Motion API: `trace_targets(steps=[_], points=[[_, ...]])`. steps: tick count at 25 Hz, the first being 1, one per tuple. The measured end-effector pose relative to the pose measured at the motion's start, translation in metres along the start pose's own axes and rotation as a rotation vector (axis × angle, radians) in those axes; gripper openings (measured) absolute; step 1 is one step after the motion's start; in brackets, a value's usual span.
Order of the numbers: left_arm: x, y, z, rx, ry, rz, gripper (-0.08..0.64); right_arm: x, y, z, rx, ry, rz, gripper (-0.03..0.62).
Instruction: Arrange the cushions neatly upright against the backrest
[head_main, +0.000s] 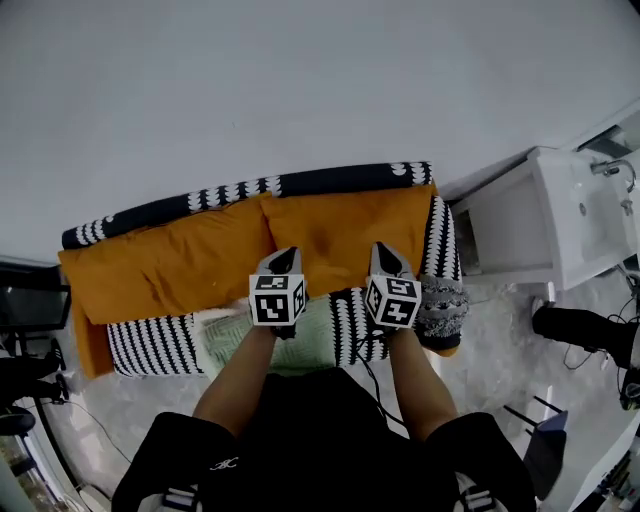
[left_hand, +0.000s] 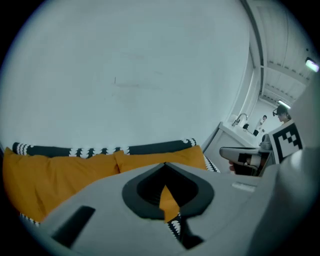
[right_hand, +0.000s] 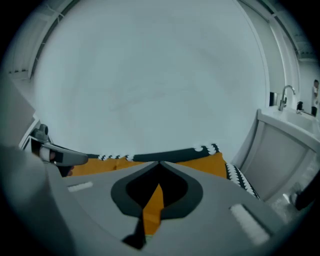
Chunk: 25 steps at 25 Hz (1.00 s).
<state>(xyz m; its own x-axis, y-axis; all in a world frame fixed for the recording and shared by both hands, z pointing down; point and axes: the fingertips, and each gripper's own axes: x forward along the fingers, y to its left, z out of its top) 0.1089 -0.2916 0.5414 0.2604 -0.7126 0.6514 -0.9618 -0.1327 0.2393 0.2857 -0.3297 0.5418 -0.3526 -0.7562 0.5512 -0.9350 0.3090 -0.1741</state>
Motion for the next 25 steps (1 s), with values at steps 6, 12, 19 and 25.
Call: trace_targets(steps=[6,12,19,25], points=[[-0.07,-0.02,0.066,0.054,-0.151,-0.06,0.008,-0.055,0.078,0.076,0.004,-0.186,0.062,0.005],[-0.135,0.001,0.114,0.046,-0.277,-0.056,0.008,-0.098,0.14,0.13,0.012,-0.31,0.069,0.006],[-0.185,0.017,0.157,0.048,-0.362,-0.079,0.008,-0.126,0.188,0.181,-0.024,-0.399,0.112,0.005],[-0.21,0.017,0.189,0.121,-0.439,-0.073,0.008,-0.141,0.208,0.214,-0.047,-0.469,0.131,0.005]])
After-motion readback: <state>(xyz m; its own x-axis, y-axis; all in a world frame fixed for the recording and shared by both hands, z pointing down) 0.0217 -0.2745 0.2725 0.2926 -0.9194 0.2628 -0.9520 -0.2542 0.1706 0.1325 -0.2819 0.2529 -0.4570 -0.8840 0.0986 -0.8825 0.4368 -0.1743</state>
